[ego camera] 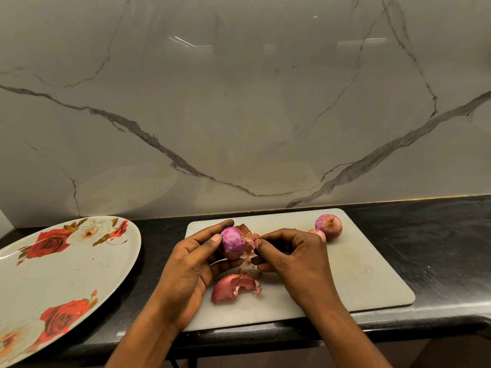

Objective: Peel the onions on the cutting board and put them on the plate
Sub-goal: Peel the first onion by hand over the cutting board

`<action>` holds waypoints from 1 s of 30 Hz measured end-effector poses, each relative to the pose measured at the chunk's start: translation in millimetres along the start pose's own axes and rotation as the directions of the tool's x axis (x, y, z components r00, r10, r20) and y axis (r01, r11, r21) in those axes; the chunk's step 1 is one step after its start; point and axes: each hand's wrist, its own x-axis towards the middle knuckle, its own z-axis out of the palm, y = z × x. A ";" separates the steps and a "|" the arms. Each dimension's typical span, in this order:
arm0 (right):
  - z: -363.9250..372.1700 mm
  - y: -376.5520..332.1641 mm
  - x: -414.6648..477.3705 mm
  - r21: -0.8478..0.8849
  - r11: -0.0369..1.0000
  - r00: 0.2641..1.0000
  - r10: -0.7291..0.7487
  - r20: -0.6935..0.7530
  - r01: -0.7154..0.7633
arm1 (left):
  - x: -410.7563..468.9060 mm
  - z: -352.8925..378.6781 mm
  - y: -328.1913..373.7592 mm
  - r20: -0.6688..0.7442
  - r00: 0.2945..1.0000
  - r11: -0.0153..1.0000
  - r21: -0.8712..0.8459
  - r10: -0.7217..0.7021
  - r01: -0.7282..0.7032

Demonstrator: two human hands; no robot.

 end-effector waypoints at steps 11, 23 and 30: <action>1.6 3.9 0.4 -0.051 0.998 0.999 -0.041 0.015 0.041 | -4.2 3.1 0.7 0.011 1.000 0.996 0.090 0.029 -0.030; 2.0 2.5 -0.5 -0.093 0.991 0.991 -0.090 0.095 0.098 | -3.2 -2.8 1.0 0.069 0.997 0.999 0.039 0.020 -0.023; 2.5 2.7 -0.8 -0.037 0.998 0.996 -0.056 0.069 0.059 | -0.7 -3.6 0.0 -0.020 0.999 0.997 -0.060 0.043 -0.044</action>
